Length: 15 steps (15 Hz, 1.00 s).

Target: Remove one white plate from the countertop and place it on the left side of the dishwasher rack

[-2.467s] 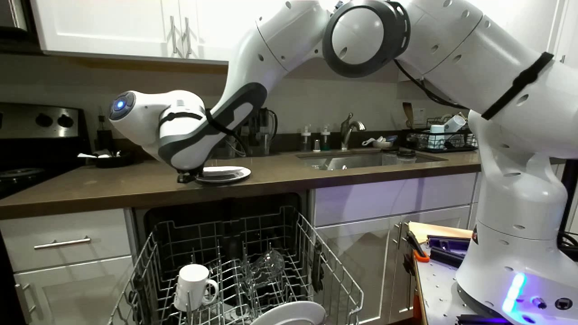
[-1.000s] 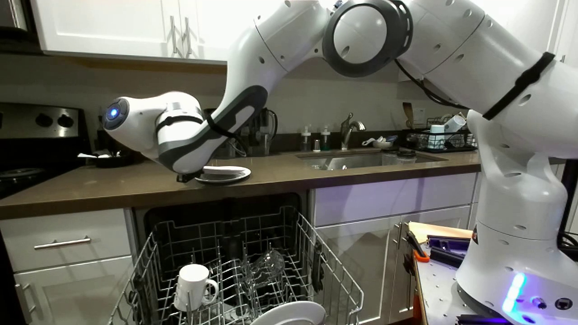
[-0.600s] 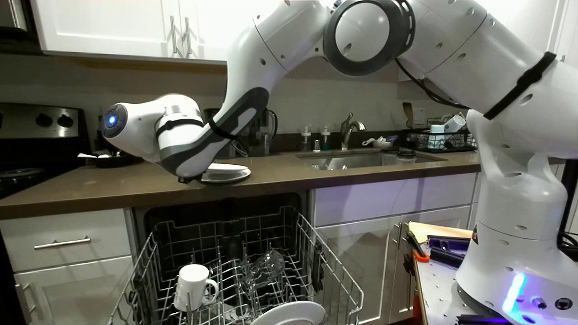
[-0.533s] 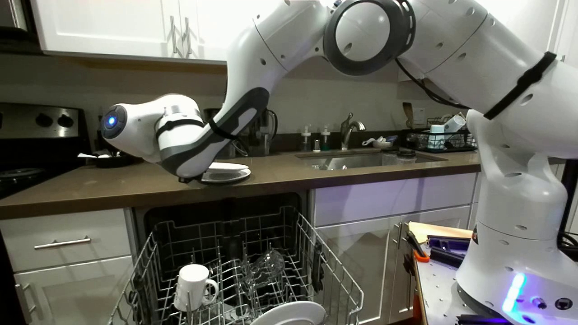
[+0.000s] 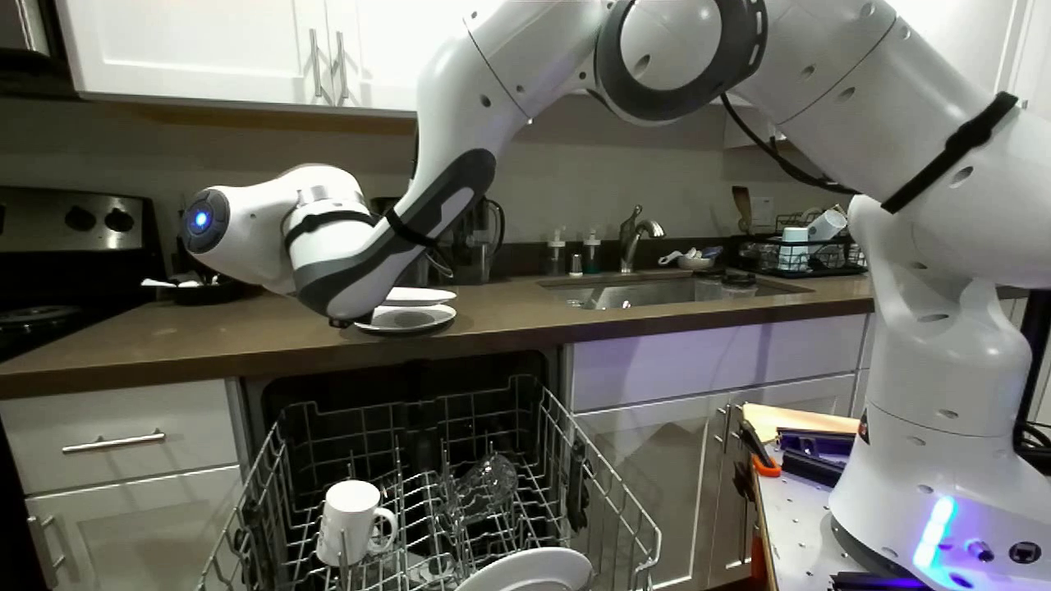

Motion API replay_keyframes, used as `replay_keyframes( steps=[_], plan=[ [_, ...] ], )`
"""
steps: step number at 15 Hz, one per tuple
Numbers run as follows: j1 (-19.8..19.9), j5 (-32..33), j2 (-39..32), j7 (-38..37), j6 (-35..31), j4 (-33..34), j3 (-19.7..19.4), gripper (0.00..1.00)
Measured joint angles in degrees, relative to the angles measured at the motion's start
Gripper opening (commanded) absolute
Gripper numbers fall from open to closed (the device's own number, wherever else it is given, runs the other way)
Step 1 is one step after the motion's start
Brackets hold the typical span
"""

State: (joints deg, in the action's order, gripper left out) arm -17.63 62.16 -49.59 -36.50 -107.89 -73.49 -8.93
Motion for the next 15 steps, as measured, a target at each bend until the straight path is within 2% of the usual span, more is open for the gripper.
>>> replay_keyframes(
  steps=[7, 15],
  plan=[
    [-1.62, 3.24, 7.76, -3.43, 2.51, -10.04, 3.31, 0.06],
    [-3.72, 3.86, 21.26, -8.96, 7.49, -29.83, 12.04, 0.06]
  ],
)
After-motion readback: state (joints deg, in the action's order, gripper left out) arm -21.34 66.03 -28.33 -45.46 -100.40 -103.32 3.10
